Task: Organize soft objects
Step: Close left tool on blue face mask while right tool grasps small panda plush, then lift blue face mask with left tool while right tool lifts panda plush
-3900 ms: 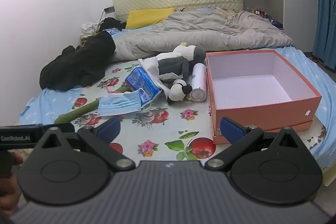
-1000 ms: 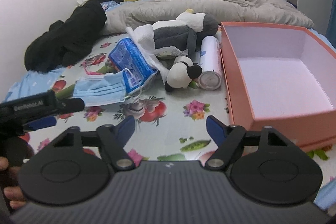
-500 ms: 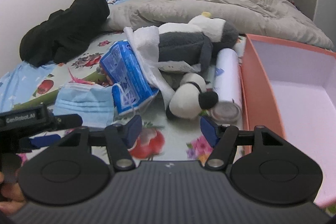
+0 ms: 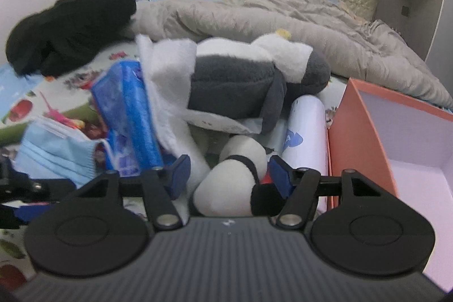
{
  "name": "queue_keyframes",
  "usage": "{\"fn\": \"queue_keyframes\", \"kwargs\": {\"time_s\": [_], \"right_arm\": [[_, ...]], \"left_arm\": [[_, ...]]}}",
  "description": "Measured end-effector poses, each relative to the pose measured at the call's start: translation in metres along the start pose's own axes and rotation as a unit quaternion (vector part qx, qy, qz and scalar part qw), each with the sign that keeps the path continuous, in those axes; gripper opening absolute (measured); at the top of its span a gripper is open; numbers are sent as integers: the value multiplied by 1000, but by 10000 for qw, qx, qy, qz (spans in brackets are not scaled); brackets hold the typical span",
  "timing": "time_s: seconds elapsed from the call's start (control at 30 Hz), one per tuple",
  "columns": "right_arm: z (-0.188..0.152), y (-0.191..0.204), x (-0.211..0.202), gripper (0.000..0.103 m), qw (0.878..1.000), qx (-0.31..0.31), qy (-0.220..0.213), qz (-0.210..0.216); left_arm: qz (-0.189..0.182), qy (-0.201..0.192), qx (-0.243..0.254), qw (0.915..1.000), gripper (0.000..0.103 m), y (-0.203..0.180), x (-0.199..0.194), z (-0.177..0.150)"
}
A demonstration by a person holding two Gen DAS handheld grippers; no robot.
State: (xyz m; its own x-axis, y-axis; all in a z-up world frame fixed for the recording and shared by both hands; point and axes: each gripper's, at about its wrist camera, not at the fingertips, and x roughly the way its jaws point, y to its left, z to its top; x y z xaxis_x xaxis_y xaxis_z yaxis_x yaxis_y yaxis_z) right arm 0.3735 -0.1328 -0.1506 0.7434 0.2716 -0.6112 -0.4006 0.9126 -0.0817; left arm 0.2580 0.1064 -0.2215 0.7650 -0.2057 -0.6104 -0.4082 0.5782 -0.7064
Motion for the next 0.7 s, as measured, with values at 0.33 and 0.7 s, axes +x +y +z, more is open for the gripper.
{"fn": "queue_keyframes", "kwargs": {"time_s": [0.33,0.7], "right_arm": [[-4,4,29,62,9980,-117,619,-71],[-14,-5,8,44,9955,228,915,34]], "left_arm": [[-308,59,-329,9990,36,-3,17,2],[-55,-201,582,9981,4,-30,-1,-5]]}}
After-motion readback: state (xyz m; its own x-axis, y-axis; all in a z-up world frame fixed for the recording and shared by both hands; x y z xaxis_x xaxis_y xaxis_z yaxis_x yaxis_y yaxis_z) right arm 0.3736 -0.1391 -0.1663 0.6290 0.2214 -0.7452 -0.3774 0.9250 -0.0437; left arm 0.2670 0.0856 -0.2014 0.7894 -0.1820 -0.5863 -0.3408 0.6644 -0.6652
